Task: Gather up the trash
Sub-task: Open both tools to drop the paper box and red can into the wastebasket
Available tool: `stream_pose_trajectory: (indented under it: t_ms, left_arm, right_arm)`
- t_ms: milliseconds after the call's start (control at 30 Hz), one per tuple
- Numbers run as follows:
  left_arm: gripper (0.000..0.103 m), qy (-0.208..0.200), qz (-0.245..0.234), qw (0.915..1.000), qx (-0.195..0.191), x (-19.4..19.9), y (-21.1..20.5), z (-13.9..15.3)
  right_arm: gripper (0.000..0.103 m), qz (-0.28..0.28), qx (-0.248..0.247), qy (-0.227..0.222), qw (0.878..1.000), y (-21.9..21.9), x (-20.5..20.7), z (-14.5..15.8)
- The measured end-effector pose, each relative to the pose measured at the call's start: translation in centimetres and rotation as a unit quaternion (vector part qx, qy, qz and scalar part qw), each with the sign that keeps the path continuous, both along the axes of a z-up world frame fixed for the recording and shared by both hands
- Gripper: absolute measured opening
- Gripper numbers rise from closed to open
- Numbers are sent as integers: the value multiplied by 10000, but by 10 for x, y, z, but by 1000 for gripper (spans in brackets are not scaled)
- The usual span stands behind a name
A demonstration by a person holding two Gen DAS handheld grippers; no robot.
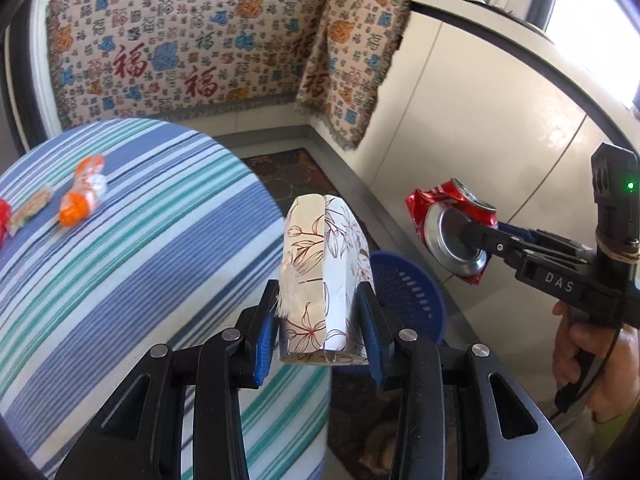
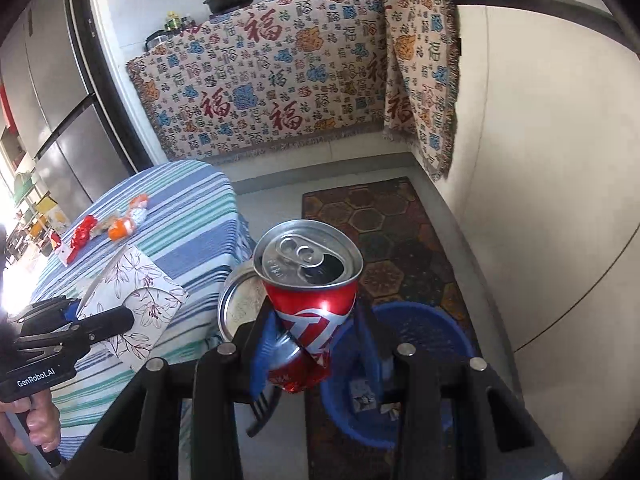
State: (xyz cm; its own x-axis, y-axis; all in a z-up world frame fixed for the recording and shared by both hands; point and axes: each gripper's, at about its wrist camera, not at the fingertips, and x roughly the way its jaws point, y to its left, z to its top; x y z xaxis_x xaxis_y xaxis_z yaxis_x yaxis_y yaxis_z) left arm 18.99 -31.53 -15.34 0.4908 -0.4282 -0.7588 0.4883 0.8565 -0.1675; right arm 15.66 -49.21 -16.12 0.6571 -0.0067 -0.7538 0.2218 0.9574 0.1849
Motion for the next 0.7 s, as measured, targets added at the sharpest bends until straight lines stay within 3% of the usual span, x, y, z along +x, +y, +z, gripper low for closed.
stream_pose_trajectory:
  t_ms: [267,400,700]
  left_arm:
    - [38,407,-565,9976,-48,6,-83,-32]
    - [38,531,-687,9962,40,14,-114,-54]
    - [39,699,-837,9936,281,31,-148,-87]
  right_arm:
    - [39,-488,46,653,9967,-70,-7,-50]
    - [39,-596,67,708,9957,-88,-11,-60]
    - [39,-802,409,993,9910,-124,-9,-89]
